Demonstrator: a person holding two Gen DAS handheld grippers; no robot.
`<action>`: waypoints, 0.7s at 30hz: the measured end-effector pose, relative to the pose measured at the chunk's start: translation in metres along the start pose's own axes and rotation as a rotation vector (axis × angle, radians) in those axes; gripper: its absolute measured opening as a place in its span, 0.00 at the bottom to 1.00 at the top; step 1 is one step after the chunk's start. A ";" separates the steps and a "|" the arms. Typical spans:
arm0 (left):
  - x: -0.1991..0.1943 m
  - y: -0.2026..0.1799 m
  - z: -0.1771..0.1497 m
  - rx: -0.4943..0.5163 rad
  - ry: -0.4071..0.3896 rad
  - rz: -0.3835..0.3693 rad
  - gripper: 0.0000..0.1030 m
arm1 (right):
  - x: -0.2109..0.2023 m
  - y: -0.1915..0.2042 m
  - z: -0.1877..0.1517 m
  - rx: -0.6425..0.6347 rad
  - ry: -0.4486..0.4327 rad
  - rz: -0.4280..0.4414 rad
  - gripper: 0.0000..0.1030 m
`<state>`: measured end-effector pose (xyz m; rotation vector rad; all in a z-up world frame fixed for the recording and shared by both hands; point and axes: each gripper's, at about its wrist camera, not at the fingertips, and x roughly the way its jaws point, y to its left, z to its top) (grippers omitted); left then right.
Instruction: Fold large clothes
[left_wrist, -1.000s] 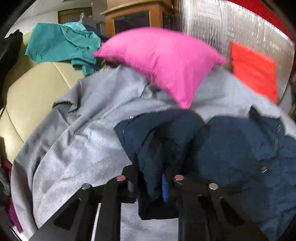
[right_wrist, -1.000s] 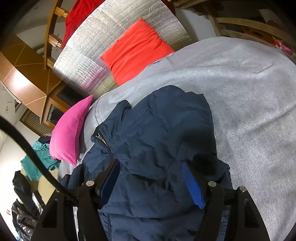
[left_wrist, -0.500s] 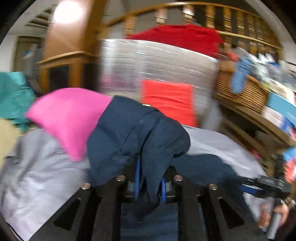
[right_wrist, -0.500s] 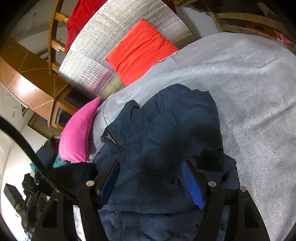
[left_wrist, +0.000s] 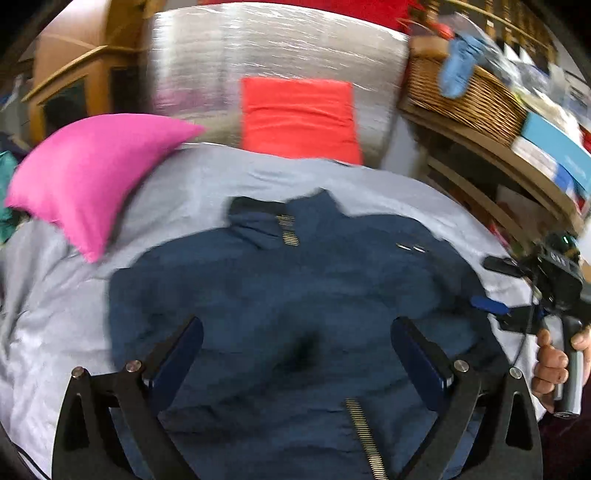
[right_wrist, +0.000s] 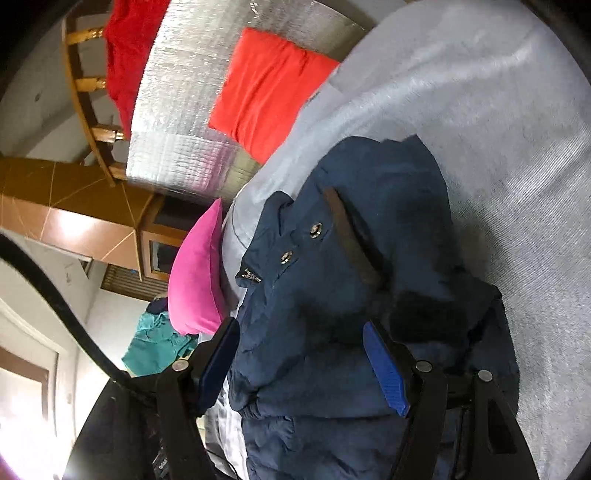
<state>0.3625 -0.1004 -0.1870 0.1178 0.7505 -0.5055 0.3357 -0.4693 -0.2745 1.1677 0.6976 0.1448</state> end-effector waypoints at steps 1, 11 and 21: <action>-0.001 0.009 -0.001 -0.019 -0.004 0.032 0.98 | 0.003 -0.003 0.003 0.016 -0.001 0.008 0.71; 0.043 0.097 -0.031 -0.198 0.195 0.390 0.98 | 0.038 -0.013 0.019 0.091 -0.042 -0.129 0.64; 0.053 0.098 -0.042 -0.204 0.239 0.354 0.98 | 0.039 -0.004 0.018 0.023 -0.153 -0.173 0.21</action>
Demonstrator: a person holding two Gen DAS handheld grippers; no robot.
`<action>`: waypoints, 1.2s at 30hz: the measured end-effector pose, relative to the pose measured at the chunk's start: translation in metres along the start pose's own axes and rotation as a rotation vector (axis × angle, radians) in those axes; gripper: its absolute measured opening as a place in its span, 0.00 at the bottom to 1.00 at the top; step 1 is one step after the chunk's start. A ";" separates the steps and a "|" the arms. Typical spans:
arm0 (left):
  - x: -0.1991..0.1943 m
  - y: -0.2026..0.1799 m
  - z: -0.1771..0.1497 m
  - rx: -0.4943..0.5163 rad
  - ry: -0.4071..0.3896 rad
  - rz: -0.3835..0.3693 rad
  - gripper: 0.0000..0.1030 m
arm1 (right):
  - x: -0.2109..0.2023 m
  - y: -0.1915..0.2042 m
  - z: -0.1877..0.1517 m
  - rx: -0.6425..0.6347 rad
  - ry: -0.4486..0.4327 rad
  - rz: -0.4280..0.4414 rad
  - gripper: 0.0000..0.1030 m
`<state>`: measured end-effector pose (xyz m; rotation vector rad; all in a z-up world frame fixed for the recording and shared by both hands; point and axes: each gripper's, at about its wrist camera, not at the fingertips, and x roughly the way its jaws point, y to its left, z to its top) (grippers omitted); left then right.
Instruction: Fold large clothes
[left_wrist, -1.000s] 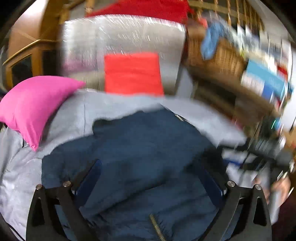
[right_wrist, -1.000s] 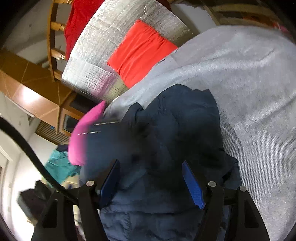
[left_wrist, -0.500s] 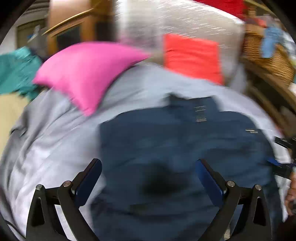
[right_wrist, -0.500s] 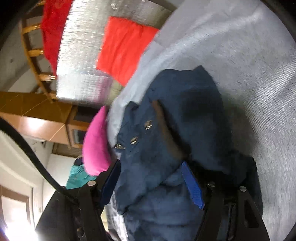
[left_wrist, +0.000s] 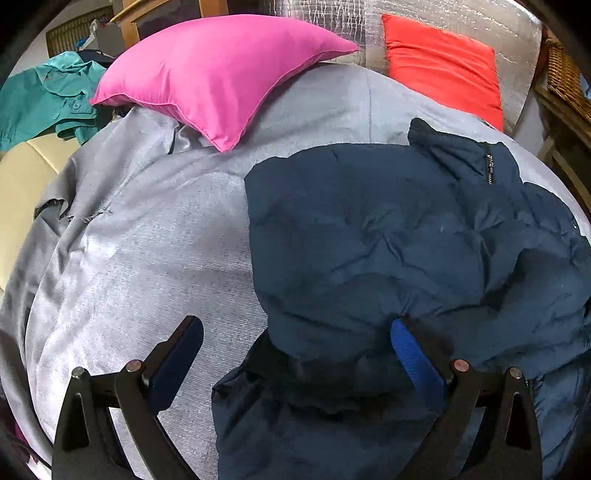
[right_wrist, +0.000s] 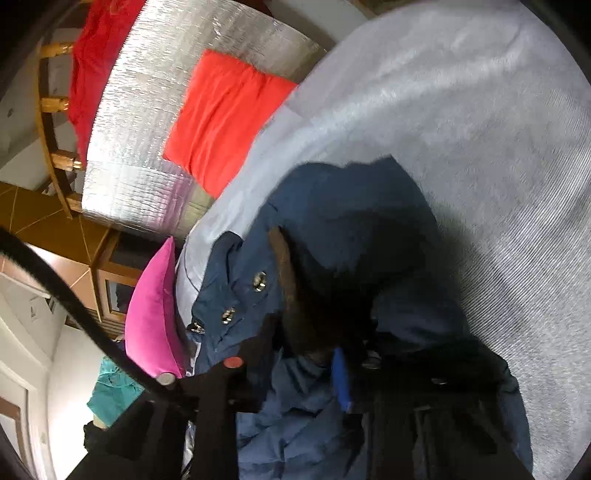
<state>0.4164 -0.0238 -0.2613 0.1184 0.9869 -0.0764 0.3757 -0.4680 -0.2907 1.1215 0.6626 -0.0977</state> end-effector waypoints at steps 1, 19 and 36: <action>0.000 0.000 0.001 -0.002 -0.003 0.002 0.98 | -0.007 0.009 -0.002 -0.046 -0.024 -0.001 0.19; 0.004 -0.003 0.007 0.024 0.002 0.047 0.98 | -0.015 -0.019 -0.006 0.033 0.128 0.037 0.49; -0.008 0.005 0.000 0.018 -0.027 0.039 0.98 | -0.013 0.020 -0.015 -0.155 -0.026 -0.016 0.14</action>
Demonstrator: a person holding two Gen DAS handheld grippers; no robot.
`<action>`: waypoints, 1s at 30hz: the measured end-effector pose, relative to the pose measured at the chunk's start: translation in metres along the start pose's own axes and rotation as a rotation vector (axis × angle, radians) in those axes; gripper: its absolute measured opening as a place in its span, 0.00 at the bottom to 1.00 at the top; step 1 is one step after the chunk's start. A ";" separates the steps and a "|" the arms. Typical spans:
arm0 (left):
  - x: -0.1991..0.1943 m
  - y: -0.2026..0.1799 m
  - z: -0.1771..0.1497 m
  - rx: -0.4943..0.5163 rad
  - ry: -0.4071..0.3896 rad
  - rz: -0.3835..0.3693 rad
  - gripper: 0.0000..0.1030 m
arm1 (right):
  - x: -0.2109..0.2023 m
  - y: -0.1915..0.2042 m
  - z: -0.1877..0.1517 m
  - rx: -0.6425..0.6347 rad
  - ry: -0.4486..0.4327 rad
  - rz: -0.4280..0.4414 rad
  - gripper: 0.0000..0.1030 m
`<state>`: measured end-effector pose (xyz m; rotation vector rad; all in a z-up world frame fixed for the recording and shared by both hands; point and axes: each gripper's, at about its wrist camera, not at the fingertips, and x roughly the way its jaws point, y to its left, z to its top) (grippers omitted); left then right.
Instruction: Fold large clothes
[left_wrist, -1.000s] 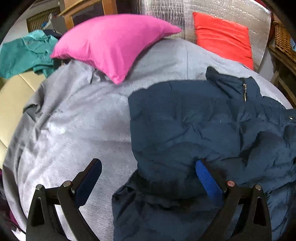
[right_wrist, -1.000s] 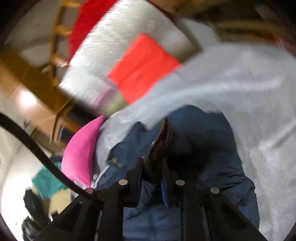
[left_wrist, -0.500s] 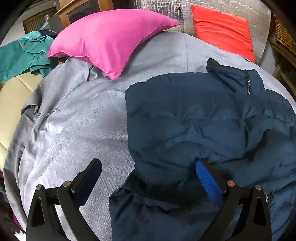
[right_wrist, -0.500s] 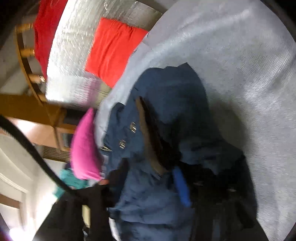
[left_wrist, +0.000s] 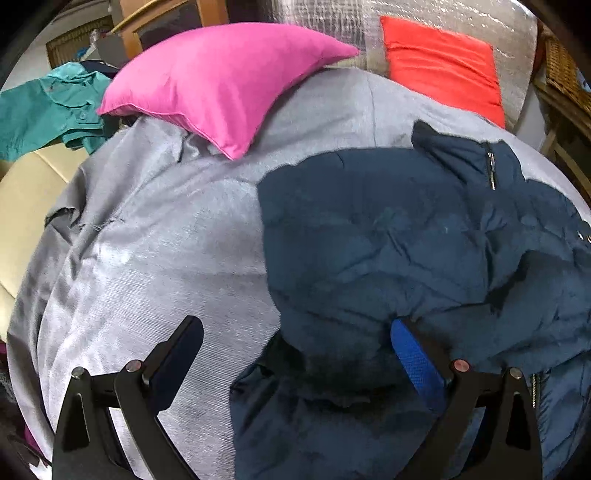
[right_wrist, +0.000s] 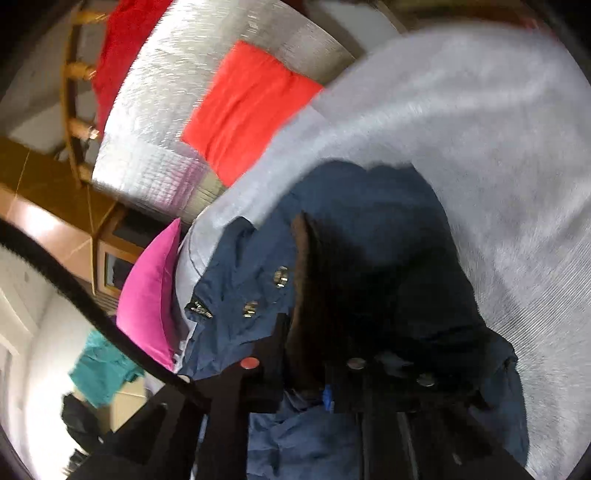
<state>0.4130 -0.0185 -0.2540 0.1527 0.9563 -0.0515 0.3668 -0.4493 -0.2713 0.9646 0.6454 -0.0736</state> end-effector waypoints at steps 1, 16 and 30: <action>-0.003 0.002 0.001 -0.009 -0.008 0.002 0.98 | -0.009 0.010 -0.002 -0.041 -0.035 -0.007 0.13; 0.009 -0.007 0.003 0.020 0.036 0.039 0.98 | -0.005 -0.007 0.001 -0.089 0.058 -0.273 0.16; -0.009 -0.061 -0.001 0.147 -0.048 -0.034 0.98 | -0.026 0.060 -0.027 -0.385 0.065 -0.062 0.33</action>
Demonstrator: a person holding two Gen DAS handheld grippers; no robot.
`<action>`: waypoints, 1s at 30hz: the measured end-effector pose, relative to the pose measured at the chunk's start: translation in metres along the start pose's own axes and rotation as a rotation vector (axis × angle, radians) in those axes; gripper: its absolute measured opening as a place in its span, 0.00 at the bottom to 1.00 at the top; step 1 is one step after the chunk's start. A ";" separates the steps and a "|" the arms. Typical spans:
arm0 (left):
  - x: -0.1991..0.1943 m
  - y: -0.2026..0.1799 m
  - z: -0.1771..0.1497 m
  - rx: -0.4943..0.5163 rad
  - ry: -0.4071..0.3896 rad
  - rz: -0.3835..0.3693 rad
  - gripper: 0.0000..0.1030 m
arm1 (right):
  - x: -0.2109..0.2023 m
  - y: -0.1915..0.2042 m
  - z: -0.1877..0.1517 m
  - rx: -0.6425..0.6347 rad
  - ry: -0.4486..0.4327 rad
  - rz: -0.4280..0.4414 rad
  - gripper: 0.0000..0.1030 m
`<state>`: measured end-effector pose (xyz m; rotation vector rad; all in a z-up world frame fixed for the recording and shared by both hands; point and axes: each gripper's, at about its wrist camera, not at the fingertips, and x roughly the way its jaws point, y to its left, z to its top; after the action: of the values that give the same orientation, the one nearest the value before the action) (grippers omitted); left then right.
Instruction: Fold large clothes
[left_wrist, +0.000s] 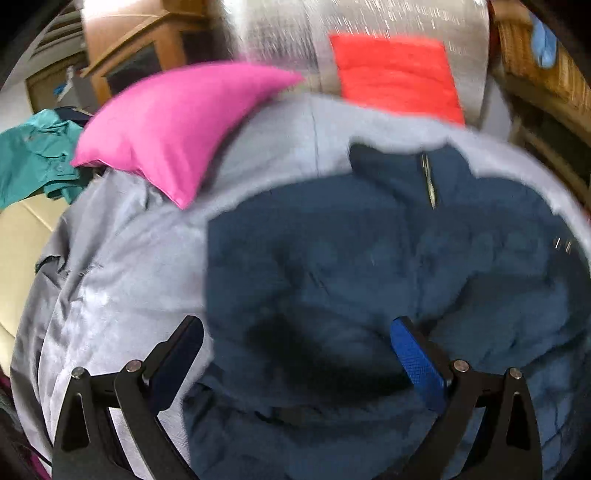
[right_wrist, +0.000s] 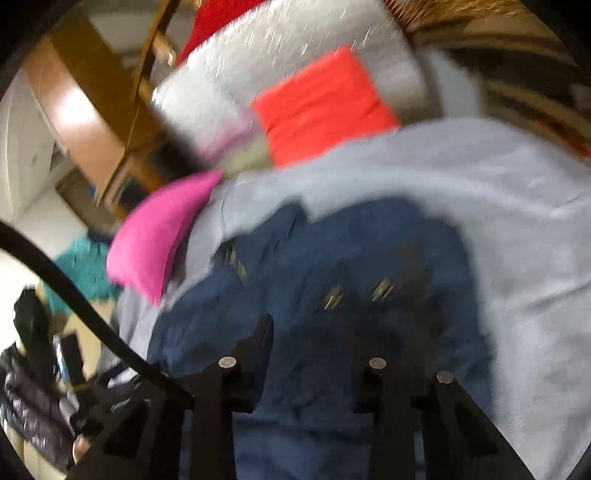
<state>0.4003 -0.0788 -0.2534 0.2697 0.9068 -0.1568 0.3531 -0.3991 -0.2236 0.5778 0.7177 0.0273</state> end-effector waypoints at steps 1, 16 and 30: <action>0.012 -0.005 -0.003 0.015 0.050 0.011 0.98 | 0.012 0.000 -0.003 -0.002 0.056 -0.008 0.33; 0.008 0.039 0.011 -0.118 -0.006 0.078 0.98 | 0.060 0.005 0.009 0.011 0.099 0.023 0.34; -0.018 0.017 -0.004 0.013 -0.066 0.132 0.98 | 0.024 0.011 -0.011 -0.031 0.195 -0.010 0.34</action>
<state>0.3908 -0.0614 -0.2389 0.3337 0.8198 -0.0490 0.3665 -0.3788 -0.2395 0.5467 0.9077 0.0862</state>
